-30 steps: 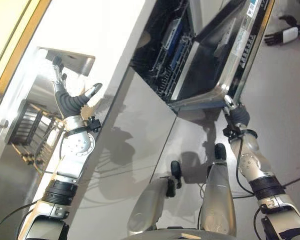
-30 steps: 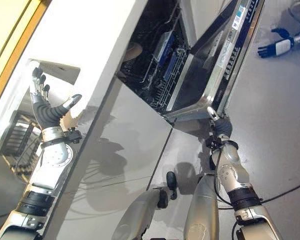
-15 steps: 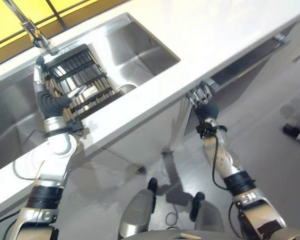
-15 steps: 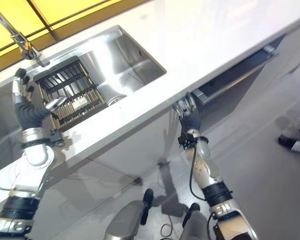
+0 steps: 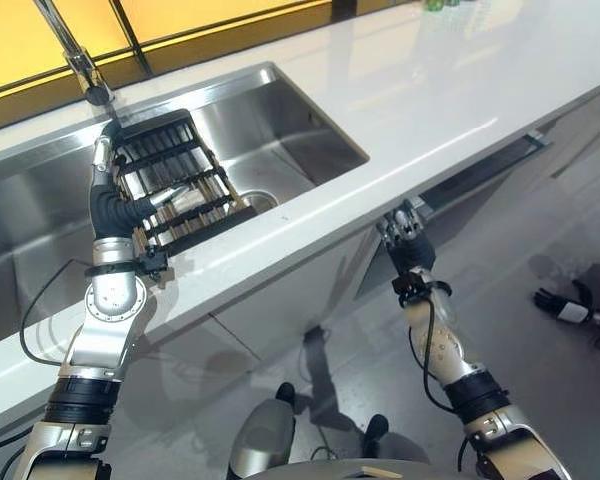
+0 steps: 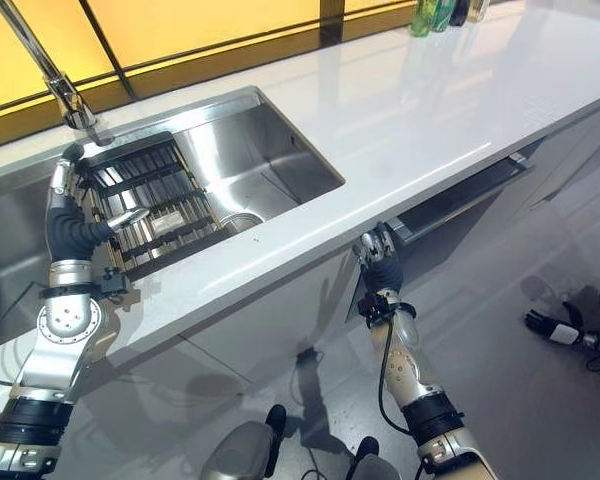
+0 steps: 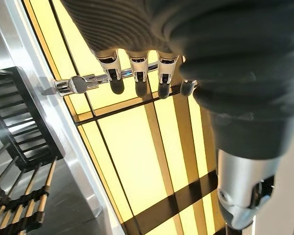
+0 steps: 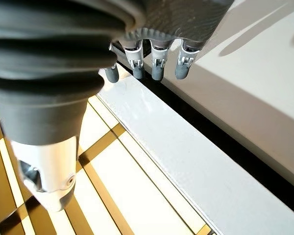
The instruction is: Pick up plates and place into dishwasher.
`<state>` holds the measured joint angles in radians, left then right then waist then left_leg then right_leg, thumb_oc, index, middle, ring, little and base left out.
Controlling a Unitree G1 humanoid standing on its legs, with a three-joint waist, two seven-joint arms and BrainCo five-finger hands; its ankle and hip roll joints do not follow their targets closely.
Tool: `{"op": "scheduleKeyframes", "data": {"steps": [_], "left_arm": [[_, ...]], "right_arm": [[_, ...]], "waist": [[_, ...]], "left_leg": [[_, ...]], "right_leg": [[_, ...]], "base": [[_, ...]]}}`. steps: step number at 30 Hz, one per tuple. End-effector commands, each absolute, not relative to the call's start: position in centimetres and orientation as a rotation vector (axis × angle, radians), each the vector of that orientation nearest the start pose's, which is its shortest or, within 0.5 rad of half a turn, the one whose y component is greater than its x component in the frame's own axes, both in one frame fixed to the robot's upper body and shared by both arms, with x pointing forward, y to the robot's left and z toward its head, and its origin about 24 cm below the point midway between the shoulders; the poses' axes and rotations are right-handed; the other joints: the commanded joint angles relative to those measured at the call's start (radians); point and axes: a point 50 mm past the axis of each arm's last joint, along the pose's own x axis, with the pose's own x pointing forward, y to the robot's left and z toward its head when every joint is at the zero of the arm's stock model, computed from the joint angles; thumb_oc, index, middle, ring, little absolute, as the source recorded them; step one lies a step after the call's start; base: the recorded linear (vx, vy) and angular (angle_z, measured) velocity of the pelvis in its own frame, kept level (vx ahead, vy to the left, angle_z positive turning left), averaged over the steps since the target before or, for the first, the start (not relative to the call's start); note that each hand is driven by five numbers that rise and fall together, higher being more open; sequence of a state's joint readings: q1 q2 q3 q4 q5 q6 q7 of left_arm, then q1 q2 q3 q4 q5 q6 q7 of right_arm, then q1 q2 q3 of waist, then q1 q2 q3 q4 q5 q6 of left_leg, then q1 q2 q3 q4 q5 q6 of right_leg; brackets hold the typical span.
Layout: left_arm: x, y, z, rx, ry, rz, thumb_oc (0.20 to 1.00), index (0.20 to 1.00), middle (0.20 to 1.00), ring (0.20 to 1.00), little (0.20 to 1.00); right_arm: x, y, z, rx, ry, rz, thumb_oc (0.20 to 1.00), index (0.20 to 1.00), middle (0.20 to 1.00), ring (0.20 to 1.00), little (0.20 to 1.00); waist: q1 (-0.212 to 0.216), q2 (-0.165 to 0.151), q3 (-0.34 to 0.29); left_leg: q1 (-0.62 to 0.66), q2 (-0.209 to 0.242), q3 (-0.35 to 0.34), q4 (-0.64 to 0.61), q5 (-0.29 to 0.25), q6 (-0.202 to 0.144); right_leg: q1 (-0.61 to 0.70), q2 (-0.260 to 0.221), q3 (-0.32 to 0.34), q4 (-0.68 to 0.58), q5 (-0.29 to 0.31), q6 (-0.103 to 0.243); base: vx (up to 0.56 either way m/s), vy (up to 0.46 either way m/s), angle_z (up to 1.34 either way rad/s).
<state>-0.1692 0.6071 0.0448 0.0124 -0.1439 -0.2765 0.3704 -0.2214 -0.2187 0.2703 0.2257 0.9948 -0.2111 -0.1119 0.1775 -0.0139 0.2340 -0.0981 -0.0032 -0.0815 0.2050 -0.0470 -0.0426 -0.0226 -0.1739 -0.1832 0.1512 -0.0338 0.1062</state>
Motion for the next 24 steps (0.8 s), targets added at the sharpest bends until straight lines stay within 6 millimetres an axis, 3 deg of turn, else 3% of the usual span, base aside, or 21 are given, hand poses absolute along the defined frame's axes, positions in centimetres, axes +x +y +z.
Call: {"op": "scheduleKeyframes", "data": {"steps": [1, 5, 9, 13, 18, 24], "left_arm": [[25.7, 26.4, 16.6, 0.403, -0.590, 0.314, 1.000, 1.000, 1.000, 1.000, 1.000], [25.3, 26.3, 15.6, 0.371, -0.563, 0.329, 1.000, 1.000, 1.000, 1.000, 1.000], [24.4, 26.5, 14.3, 0.348, -0.518, 0.354, 1.000, 1.000, 1.000, 1.000, 1.000], [23.7, 26.9, 13.5, 0.305, -0.487, 0.401, 1.000, 1.000, 1.000, 1.000, 1.000], [23.5, 26.6, 12.8, 0.235, -0.436, 0.427, 1.000, 1.000, 1.000, 1.000, 1.000], [23.9, 26.3, 11.3, 0.101, -0.338, 0.462, 1.000, 1.000, 1.000, 1.000, 1.000]], "right_arm": [[28.3, -12.8, 8.3, 0.825, -0.197, 0.156, 1.000, 1.000, 1.000, 1.000, 1.000], [26.5, -13.8, 5.2, 0.814, -0.072, 0.038, 1.000, 1.000, 1.000, 1.000, 1.000], [24.7, -14.8, 2.6, 0.918, 0.068, -0.095, 1.000, 1.000, 1.000, 1.000, 1.000], [23.7, -16.6, 2.7, 0.903, 0.060, -0.213, 1.000, 1.000, 1.000, 1.000, 1.000], [24.2, -17.2, 6.7, 0.653, -0.128, -0.141, 1.000, 1.000, 1.000, 1.000, 1.000], [25.3, -16.3, 12.9, 0.380, -0.413, 0.034, 1.000, 1.000, 1.000, 1.000, 1.000]], "waist": [[-0.045, -0.025, -0.122], [-0.085, -0.017, -0.153], [-0.130, -0.011, -0.175], [-0.162, -0.004, -0.188], [-0.172, 0.003, -0.205], [-0.134, -0.007, -0.214]], "left_leg": [[0.046, -0.025, 0.067, -0.089, -0.012, 0.071], [0.073, -0.013, 0.092, -0.142, 0.008, 0.062], [0.097, 0.000, 0.124, -0.162, 0.009, 0.055], [0.116, 0.006, 0.135, -0.176, 0.011, 0.049], [0.126, 0.002, 0.134, -0.171, 0.006, 0.043], [0.124, -0.024, 0.097, -0.158, -0.002, 0.049]], "right_leg": [[0.013, -0.037, 0.082, -0.085, 0.113, 0.023], [0.016, -0.024, 0.100, -0.117, 0.108, 0.023], [0.018, -0.007, 0.125, -0.131, 0.096, 0.023], [0.025, 0.006, 0.142, -0.147, 0.096, 0.016], [0.031, 0.006, 0.151, -0.155, 0.095, 0.012], [0.039, -0.010, 0.136, -0.142, 0.088, 0.018]], "base": [[-0.08, 0.004, -0.22], [-0.09, 0.030, -0.22], [-0.08, 0.031, -0.22], [-0.06, 0.042, -0.28], [-0.03, 0.095, -0.21], [0.01, 0.143, 0.01]]}}
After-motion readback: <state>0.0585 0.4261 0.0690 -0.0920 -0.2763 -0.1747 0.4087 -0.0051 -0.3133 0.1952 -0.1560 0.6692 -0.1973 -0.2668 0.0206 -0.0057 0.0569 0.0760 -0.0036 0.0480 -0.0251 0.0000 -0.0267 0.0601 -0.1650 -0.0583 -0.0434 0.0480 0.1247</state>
